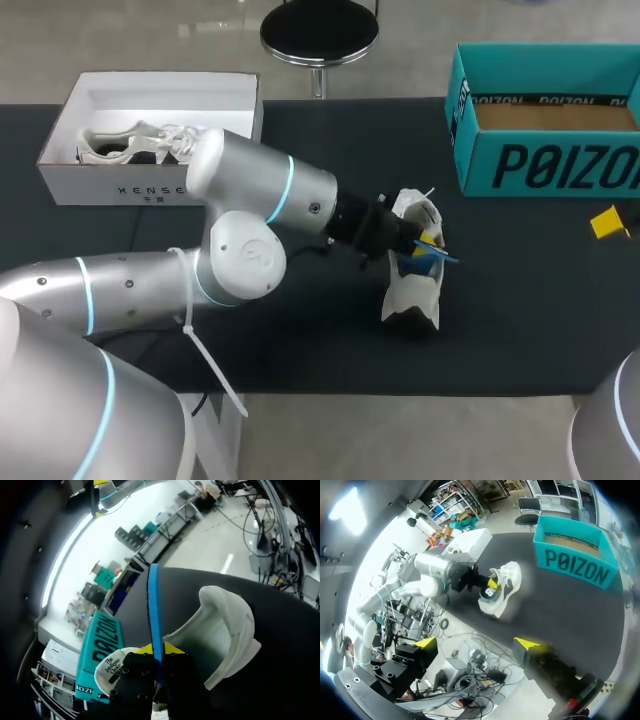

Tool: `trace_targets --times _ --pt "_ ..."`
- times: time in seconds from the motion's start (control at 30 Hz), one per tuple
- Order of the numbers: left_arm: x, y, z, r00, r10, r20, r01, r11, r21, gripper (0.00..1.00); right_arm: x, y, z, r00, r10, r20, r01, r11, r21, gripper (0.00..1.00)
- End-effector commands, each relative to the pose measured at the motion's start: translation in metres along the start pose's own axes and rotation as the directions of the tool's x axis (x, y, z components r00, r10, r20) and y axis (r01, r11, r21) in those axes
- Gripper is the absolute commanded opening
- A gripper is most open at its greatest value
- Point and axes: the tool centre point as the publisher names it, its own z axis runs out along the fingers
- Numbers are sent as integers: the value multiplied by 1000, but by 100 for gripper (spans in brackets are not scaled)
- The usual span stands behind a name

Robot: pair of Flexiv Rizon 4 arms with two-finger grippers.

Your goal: Take the shoe out of the shoebox, open the shoe tongue, remove and reinsert the insole, then place the shoe into the shoebox

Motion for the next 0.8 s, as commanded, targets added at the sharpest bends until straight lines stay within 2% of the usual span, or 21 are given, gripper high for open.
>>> trace_targets --times 0.03,0.27,0.5,0.53,0.57,0.6,0.63,0.8 --pt "3 -14 -8 1000 -7 -9 7 999 32 0 3 -9 -1 1000 1 7 -1 1000 -31 100" --pt "10 -40 -12 1000 -15 -24 16 997 79 0 3 -9 -1 1000 1 7 -1 1000 -31 100" --pt "10 -51 -17 999 9 -31 -5 995 103 0 3 -9 -1 1000 1 7 -1 1000 -31 100" --pt "10 -51 -17 999 8 -34 -4 995 102 8 3 -9 -1 1000 1 7 -1 1000 -31 100" --pt "10 -51 -17 999 6 -40 -3 995 97 42 3 -9 -1 1000 1 7 -1 1000 -31 100" --pt "10 -50 -16 999 7 -43 -2 996 94 83 3 -9 -1 1000 1 7 -1 1000 -31 100" --pt "10 -49 -16 999 7 -46 -2 996 91 100 3 -9 -1 1000 1 7 -1 1000 -31 100" --pt "11 -42 -17 999 -3 -49 6 997 77 100 3 -9 -1 1000 1 7 -1 1000 -31 100"
